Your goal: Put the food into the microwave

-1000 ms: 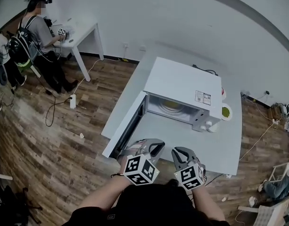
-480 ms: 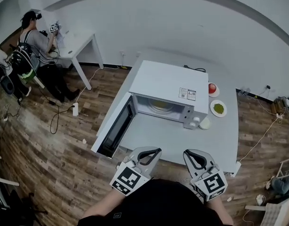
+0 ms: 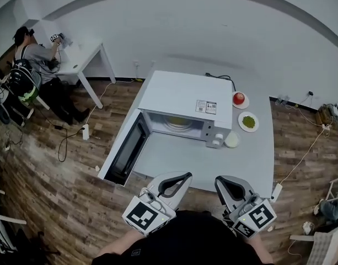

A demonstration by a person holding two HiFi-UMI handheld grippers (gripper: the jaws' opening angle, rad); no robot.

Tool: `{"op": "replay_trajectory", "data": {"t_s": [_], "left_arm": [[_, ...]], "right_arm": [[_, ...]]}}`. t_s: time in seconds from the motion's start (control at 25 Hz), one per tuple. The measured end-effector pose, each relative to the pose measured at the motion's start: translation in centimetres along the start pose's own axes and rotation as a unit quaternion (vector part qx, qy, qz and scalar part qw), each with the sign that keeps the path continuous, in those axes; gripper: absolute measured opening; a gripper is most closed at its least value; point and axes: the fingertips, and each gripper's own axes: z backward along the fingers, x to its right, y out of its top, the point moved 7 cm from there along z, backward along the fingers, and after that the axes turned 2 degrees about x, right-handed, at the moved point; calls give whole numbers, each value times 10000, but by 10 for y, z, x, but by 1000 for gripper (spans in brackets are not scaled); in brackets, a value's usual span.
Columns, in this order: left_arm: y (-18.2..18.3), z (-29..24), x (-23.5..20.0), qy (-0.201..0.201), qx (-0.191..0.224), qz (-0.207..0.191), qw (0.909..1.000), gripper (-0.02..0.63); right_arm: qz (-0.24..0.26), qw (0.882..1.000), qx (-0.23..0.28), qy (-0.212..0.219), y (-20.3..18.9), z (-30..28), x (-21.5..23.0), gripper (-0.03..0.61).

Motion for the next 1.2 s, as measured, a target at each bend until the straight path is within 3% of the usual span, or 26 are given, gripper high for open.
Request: {"op": "replay_trajectory", "data": {"t_s": [0.36, 1.08, 1.2], "left_arm": [[2, -17, -2, -183, -60, 43, 9998, 8], [-1, -11, -11, 37, -258, -160, 9995, 8], [-4, -9, -9, 36, -449, -117, 9989, 8]], "right_arm": [[71, 10000, -38, -58, -6, -2, 9, 14], [205, 9997, 92, -111, -4, -3, 7, 12], [224, 9997, 88, -94, -5, -2, 5, 12]]}}
